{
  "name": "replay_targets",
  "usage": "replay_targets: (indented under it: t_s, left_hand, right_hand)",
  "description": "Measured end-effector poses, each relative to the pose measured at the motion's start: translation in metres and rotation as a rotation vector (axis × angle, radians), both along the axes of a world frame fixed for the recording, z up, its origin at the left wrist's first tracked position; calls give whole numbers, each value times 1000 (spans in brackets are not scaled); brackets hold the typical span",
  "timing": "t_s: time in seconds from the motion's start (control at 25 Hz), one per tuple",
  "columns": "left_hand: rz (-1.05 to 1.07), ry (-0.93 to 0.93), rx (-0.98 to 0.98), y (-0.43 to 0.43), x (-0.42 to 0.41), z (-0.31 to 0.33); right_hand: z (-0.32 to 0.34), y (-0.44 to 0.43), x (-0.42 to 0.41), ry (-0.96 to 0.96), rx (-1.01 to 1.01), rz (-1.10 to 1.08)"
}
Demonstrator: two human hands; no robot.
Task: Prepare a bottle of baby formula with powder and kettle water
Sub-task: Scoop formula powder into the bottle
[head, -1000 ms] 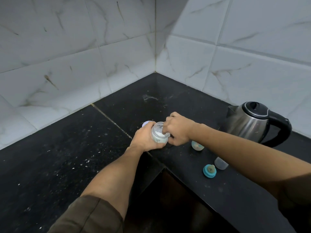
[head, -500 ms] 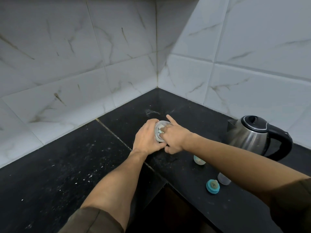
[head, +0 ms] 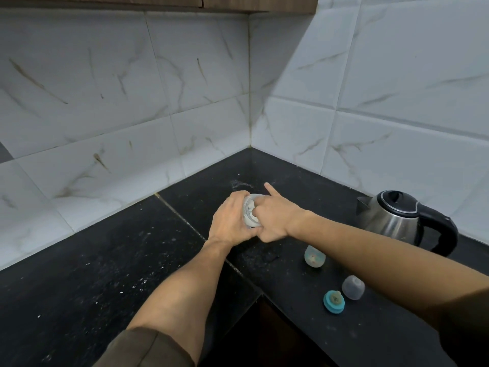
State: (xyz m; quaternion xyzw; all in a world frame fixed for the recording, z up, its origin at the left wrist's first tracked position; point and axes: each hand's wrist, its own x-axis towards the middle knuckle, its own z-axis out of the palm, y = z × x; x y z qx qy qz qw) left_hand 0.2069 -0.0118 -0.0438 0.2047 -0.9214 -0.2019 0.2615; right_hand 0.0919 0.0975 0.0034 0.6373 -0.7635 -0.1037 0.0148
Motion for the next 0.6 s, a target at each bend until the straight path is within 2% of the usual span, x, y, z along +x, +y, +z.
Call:
replay_targets:
  t_s: [0.16,0.36,0.6]
  left_hand:
    - [10,10,10,0,-2,-2]
    - [-7,38,15,6,-9,5]
    - [-8,21,-17,4,-14,1]
  right_hand:
    - [25,11,6,160,-77,12]
    - [23,16,-1,6,-145,-103]
    - [18,21,-7,109,-215,-162]
